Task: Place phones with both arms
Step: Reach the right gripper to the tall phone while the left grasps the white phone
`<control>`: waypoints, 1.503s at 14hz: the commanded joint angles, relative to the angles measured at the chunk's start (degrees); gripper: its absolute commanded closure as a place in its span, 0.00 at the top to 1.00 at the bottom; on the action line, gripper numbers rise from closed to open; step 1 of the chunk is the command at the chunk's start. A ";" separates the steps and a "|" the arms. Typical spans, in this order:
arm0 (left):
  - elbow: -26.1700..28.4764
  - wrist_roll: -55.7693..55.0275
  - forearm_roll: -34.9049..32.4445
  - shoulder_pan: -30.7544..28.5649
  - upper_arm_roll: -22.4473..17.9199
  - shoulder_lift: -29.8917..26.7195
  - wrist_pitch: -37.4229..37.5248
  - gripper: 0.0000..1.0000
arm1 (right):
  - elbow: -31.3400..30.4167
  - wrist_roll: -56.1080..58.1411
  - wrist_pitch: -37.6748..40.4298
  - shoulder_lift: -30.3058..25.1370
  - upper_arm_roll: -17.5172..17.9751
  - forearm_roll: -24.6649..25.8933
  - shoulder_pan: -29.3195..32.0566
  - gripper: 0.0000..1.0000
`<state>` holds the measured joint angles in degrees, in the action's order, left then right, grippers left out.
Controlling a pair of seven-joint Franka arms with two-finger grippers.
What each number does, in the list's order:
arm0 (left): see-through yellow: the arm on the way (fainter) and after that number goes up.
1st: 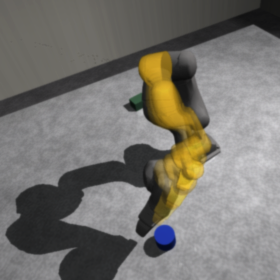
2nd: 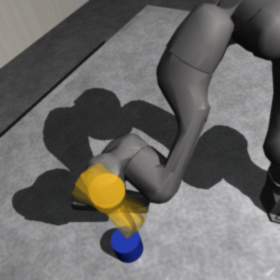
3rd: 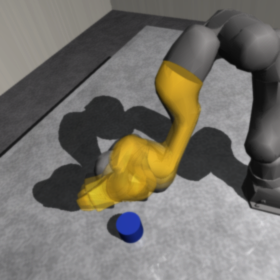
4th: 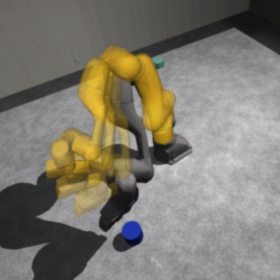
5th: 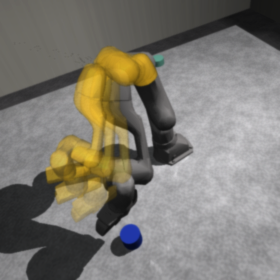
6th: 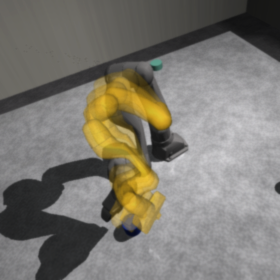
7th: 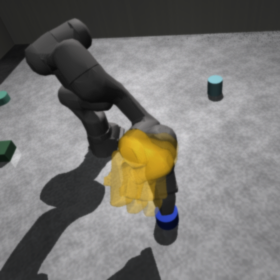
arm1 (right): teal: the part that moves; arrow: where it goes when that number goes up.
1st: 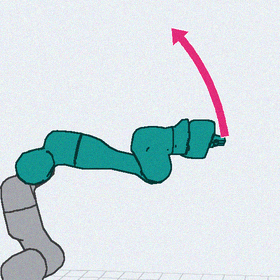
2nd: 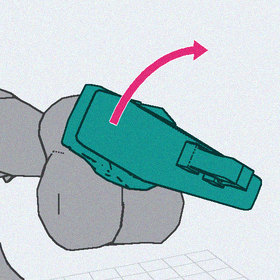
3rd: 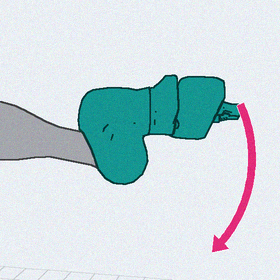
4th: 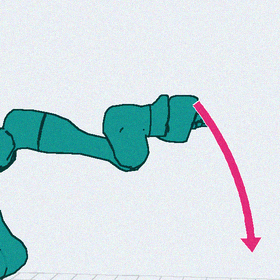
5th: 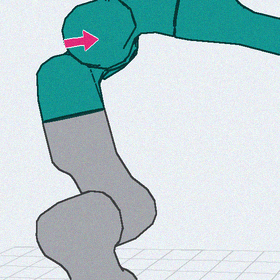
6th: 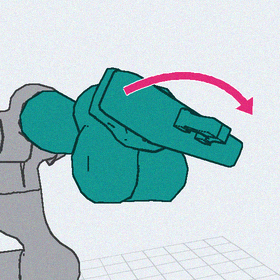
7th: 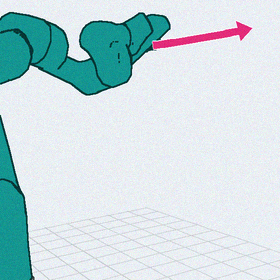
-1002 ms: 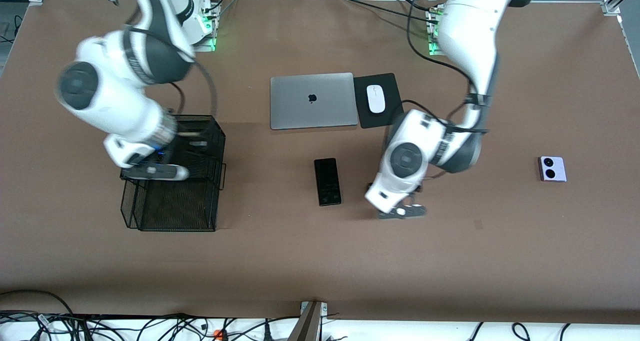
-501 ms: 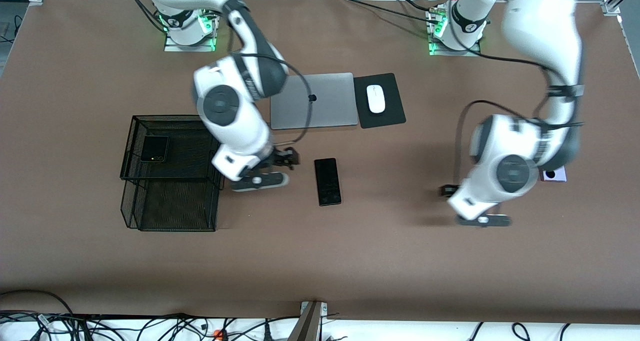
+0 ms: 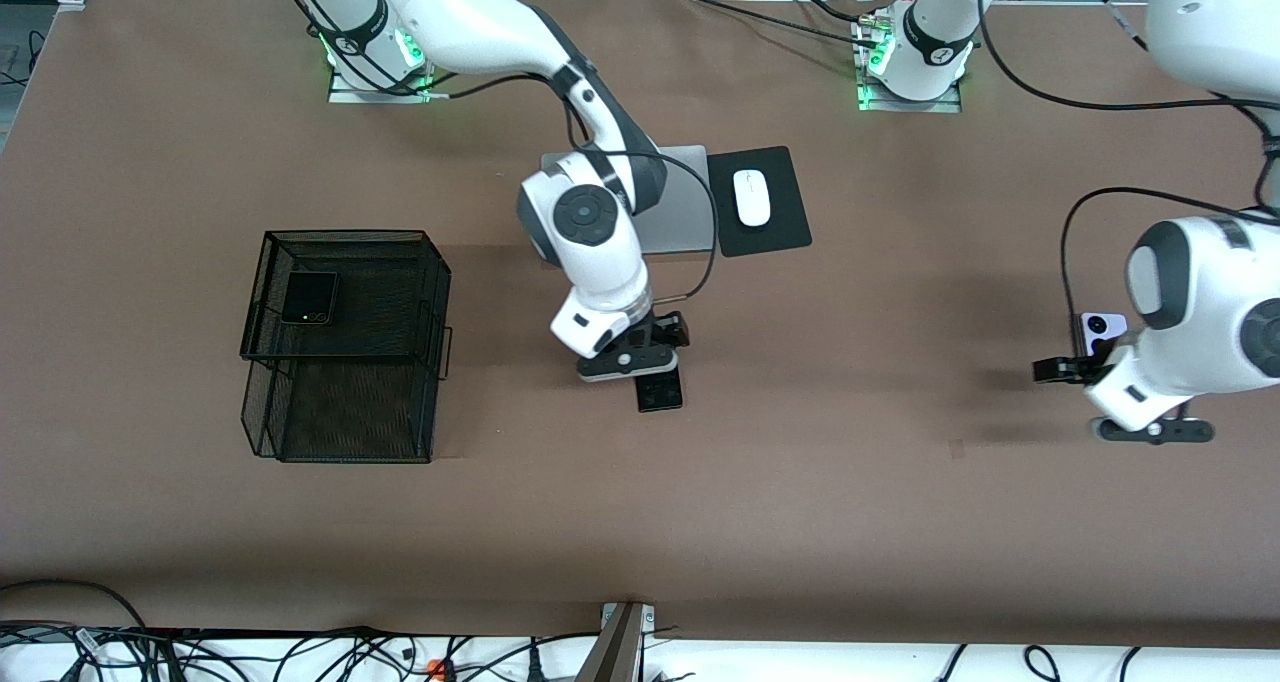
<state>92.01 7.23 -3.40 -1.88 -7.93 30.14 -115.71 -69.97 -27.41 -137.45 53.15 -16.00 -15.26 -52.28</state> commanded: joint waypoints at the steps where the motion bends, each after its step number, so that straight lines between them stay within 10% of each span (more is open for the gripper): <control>1: 5.45 7.24 -0.91 -5.74 1.25 -2.63 -5.47 1.00 | 2.56 -0.80 -3.52 3.71 -0.79 -0.38 -0.89 1.00; 14: 24.88 19.66 0.93 -17.53 2.74 -2.63 -33.79 1.00 | 1.86 -1.41 -5.37 6.97 -0.79 6.83 -2.83 1.00; 21: 25.94 19.75 1.64 -30.54 14.78 -1.31 -34.93 1.00 | 0.10 -1.41 -6.60 7.40 -0.79 7.00 -3.00 1.00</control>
<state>116.80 25.54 -3.07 -29.22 4.10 29.59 -149.76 -69.79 -27.43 -142.89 59.84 -16.15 -9.32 -54.60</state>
